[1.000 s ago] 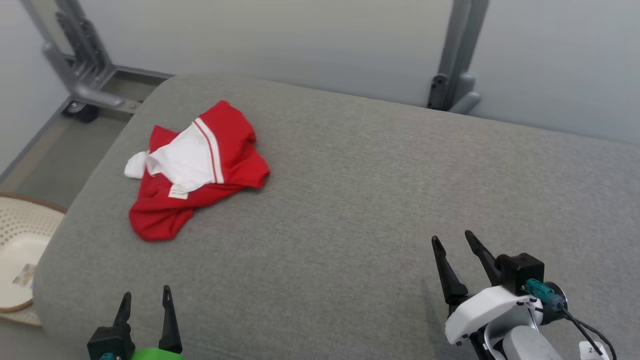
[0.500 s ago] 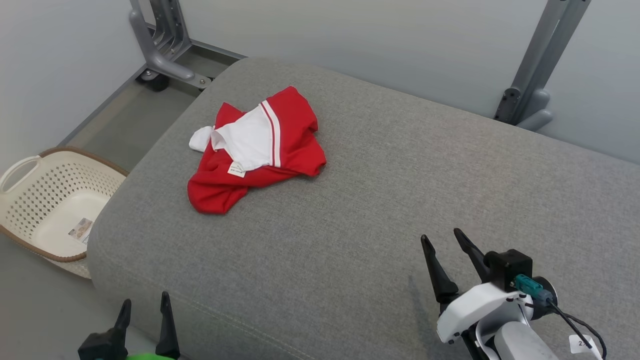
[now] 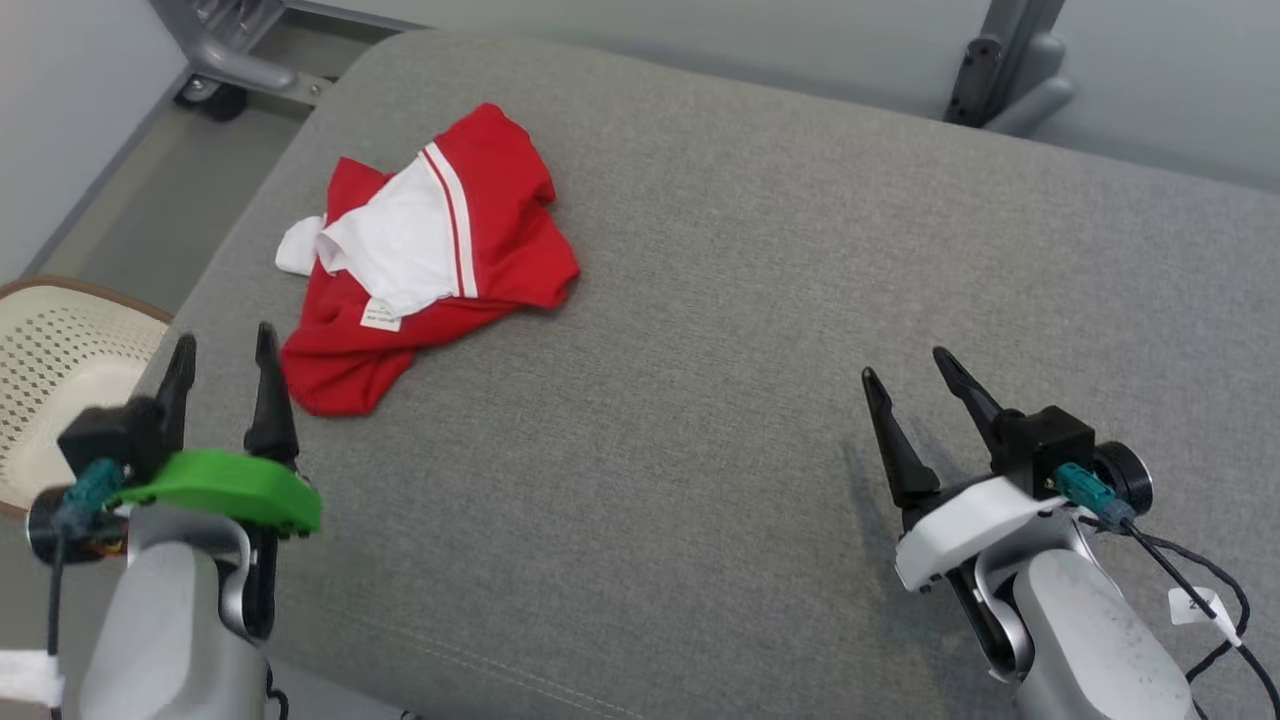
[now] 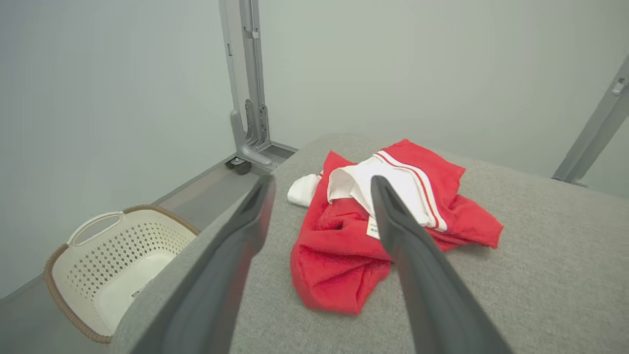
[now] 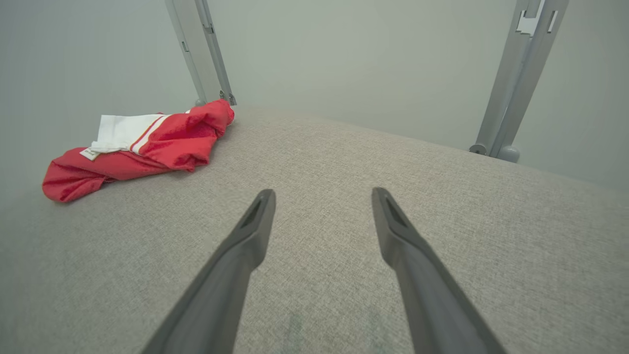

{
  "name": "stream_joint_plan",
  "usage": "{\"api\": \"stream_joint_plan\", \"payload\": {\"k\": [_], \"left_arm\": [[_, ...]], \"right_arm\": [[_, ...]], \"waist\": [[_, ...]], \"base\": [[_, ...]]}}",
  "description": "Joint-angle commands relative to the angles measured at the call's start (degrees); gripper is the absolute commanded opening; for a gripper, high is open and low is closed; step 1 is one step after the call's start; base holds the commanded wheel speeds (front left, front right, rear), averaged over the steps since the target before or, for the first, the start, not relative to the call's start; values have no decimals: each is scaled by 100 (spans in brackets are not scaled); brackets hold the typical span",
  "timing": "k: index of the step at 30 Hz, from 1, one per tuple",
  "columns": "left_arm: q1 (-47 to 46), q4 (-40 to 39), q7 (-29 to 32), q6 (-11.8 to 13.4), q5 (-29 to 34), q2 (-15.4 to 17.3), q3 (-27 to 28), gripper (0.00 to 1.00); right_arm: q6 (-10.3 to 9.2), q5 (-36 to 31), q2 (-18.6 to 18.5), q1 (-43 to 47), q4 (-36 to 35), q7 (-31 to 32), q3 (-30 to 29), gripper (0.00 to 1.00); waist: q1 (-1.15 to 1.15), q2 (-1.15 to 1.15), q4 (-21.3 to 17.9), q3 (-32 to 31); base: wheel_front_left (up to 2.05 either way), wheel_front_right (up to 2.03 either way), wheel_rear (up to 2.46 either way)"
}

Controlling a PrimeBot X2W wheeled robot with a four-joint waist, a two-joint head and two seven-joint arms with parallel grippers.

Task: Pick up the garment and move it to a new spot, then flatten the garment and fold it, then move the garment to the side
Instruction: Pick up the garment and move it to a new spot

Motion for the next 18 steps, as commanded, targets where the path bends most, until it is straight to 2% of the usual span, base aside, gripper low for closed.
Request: {"api": "stream_joint_plan", "payload": {"k": [1,9,10,14,18], "left_arm": [[-337,107,2,-41,-150,110,-172,100],[-1664,1164,40,-35,-1464,996,-1202,100],[-1881,1393,122,-36,-1817,1132,-1369,100],[-2184,1803,397,-35,-2338,1347,-1626,100],[-2412,2457,573,-27,-2638,1483,-1607,100]], "right_arm": [[-8,-59,-62,-134,-60,-16,34,100],[-9,-154,-297,-682,-415,-16,260,100],[-8,-177,-332,-777,-484,-16,283,100],[-8,-209,-401,-884,-609,-16,257,100],[-8,-229,-439,-904,-740,-16,195,100]], "waist": [[0,0,-544,694],[0,0,-1119,1506],[0,0,-1245,1664],[0,0,-1462,1904],[0,0,-1626,2082]], "base": [[0,0,0],[0,0,0],[0,0,0],[0,0,0],[0,0,0]]}}
